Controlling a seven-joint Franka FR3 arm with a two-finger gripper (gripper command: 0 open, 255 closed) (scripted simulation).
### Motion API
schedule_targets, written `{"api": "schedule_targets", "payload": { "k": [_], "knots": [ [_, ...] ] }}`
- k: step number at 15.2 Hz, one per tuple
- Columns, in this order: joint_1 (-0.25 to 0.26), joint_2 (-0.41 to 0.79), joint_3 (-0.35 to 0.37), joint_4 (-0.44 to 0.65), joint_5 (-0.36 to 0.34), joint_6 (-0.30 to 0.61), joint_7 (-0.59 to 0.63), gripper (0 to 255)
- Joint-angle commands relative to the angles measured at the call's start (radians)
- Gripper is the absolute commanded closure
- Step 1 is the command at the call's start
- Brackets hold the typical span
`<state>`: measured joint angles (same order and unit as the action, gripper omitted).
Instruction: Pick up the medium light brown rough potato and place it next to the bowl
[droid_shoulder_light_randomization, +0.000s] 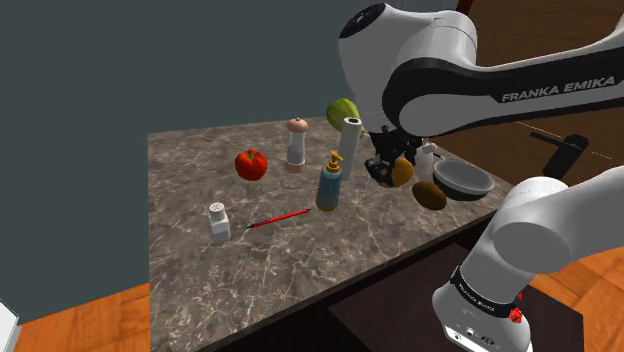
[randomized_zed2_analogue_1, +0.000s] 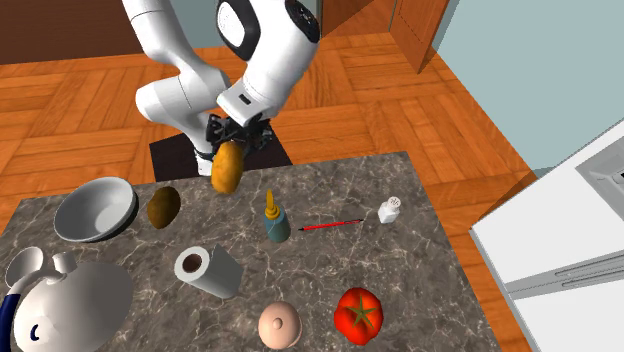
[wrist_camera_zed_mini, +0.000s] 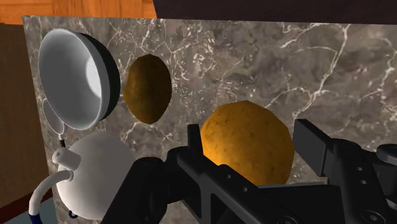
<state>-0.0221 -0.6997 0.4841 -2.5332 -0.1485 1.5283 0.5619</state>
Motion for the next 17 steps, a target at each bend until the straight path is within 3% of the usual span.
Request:
{"api": "schedule_targets", "payload": {
  "k": [1, 9, 17],
  "knots": [
    [0.005, -0.067, -0.047, -0.061, -0.023, 0.007, -0.048, 255],
    [-0.036, -0.284, -0.25, -0.235, -0.186, 0.034, -0.239, 255],
    [-0.156, -0.423, -0.486, -0.331, -0.423, 0.098, -0.439, 255]
  ]
}}
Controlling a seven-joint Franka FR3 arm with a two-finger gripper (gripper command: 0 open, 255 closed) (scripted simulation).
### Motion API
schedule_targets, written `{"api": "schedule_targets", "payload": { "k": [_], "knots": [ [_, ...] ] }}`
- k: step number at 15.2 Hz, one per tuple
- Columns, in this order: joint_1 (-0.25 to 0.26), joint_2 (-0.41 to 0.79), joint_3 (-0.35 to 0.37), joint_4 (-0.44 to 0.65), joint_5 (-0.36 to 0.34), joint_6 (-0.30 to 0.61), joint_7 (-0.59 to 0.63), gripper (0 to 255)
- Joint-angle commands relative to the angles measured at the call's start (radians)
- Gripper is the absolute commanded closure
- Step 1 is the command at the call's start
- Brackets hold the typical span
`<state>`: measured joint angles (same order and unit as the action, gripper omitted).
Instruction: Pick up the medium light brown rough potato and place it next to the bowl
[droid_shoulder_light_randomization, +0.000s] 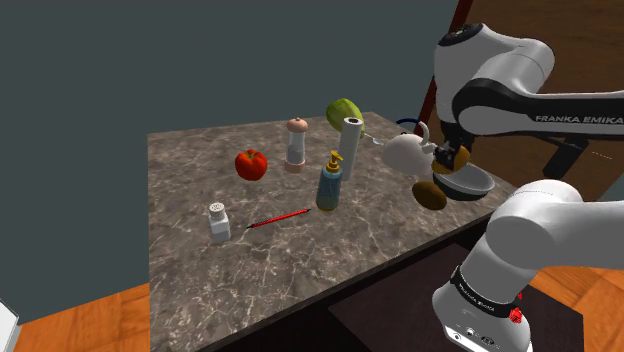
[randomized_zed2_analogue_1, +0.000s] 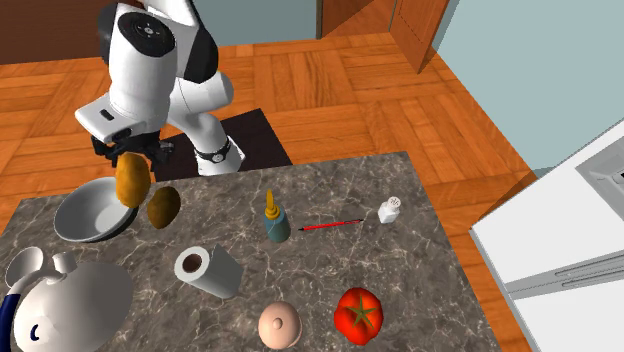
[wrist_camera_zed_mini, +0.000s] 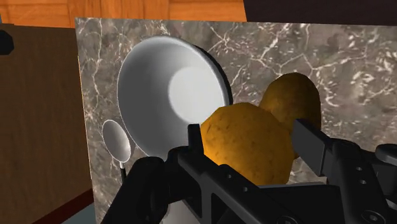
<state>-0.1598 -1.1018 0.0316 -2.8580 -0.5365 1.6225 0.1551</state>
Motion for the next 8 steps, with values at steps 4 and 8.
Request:
{"api": "schedule_targets", "payload": {
  "k": [4, 8],
  "knots": [
    [-0.097, -0.037, -0.165, -0.018, -0.167, 0.063, -0.128, 255],
    [-0.168, -0.012, -0.302, -0.002, -0.298, 0.136, -0.211, 255]
  ]
}}
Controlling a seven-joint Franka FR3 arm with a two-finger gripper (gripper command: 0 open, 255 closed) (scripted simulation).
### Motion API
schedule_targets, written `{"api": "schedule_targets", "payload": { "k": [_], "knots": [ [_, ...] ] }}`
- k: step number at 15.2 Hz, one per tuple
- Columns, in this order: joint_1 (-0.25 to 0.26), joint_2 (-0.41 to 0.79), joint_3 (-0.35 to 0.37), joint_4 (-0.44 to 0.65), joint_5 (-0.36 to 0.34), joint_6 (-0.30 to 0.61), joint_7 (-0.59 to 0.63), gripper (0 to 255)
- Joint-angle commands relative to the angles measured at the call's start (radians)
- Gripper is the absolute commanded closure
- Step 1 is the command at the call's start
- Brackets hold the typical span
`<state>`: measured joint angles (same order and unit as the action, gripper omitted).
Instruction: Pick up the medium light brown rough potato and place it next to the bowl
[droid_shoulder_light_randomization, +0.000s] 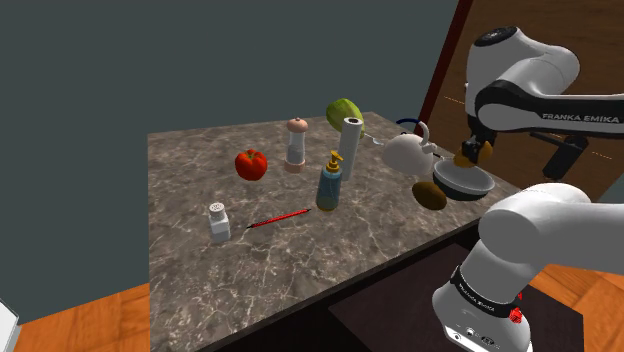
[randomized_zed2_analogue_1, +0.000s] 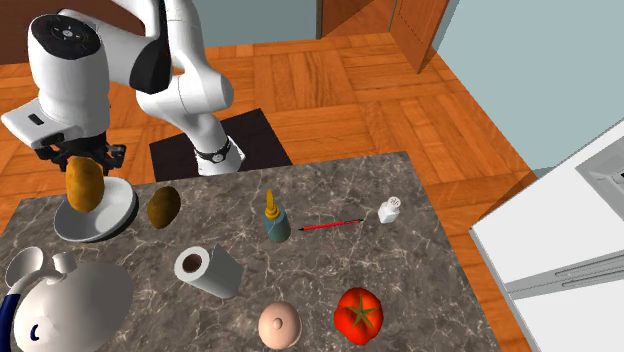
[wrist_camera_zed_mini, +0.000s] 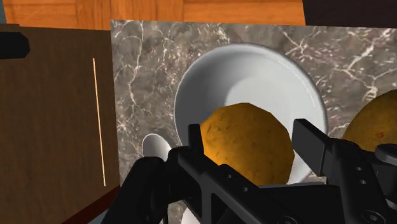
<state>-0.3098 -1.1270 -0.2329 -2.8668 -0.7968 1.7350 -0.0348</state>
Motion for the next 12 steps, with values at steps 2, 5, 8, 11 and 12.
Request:
{"api": "schedule_targets", "payload": {
  "k": [2, 5, 8, 11, 12],
  "knots": [
    [-0.046, 0.04, -0.106, 0.025, -0.099, 0.065, -0.057, 255],
    [-0.078, 0.094, -0.206, 0.065, -0.181, 0.129, -0.107, 255],
    [-0.093, 0.159, -0.304, 0.119, -0.251, 0.193, -0.151, 255],
    [-0.092, 0.231, -0.4, 0.184, -0.305, 0.257, -0.194, 255],
    [-0.088, 0.257, -0.431, 0.208, -0.32, 0.278, -0.208, 255]
  ]
}}
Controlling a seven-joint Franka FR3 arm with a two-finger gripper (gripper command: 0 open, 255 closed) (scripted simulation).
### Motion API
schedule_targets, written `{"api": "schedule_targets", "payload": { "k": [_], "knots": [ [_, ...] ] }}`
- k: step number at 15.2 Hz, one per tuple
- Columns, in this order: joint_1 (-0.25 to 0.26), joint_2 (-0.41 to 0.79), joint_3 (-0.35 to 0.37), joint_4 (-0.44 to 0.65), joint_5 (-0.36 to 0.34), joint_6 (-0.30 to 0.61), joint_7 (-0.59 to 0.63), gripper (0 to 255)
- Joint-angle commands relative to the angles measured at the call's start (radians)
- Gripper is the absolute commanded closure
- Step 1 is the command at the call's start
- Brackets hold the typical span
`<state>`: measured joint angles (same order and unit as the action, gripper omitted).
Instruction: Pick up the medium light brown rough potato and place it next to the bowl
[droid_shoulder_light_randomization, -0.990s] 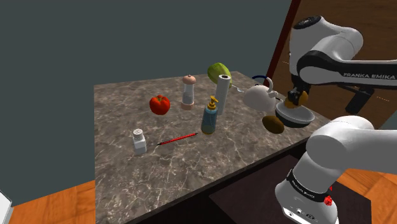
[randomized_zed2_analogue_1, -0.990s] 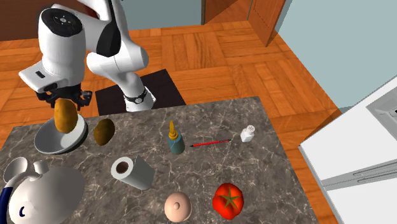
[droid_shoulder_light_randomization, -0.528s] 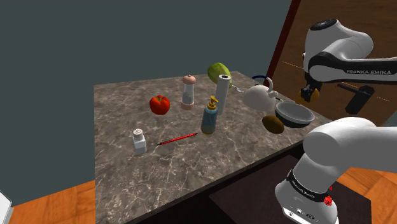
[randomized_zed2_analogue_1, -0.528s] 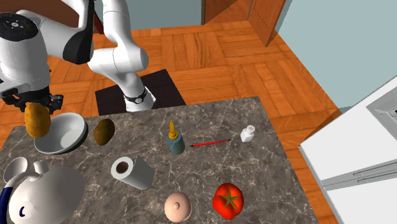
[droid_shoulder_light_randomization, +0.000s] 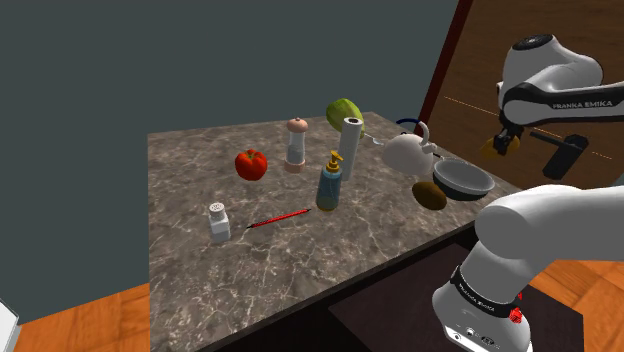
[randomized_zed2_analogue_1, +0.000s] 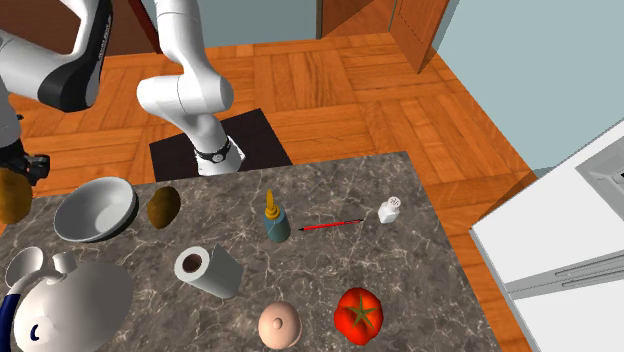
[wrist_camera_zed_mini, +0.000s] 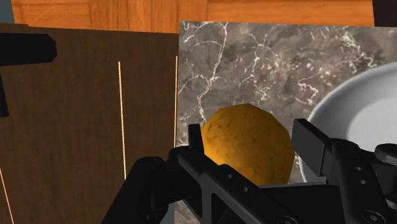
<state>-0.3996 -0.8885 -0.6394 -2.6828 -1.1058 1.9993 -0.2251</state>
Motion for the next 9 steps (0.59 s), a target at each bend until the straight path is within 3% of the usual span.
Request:
{"api": "schedule_targets", "payload": {
  "k": [1, 7, 9],
  "knots": [
    [0.008, 0.044, -0.057, 0.048, -0.023, 0.035, -0.031, 255],
    [0.08, 0.199, -0.254, 0.212, -0.057, 0.158, -0.119, 255],
    [0.082, 0.21, -0.272, 0.198, -0.075, 0.182, -0.102, 255]
  ]
}}
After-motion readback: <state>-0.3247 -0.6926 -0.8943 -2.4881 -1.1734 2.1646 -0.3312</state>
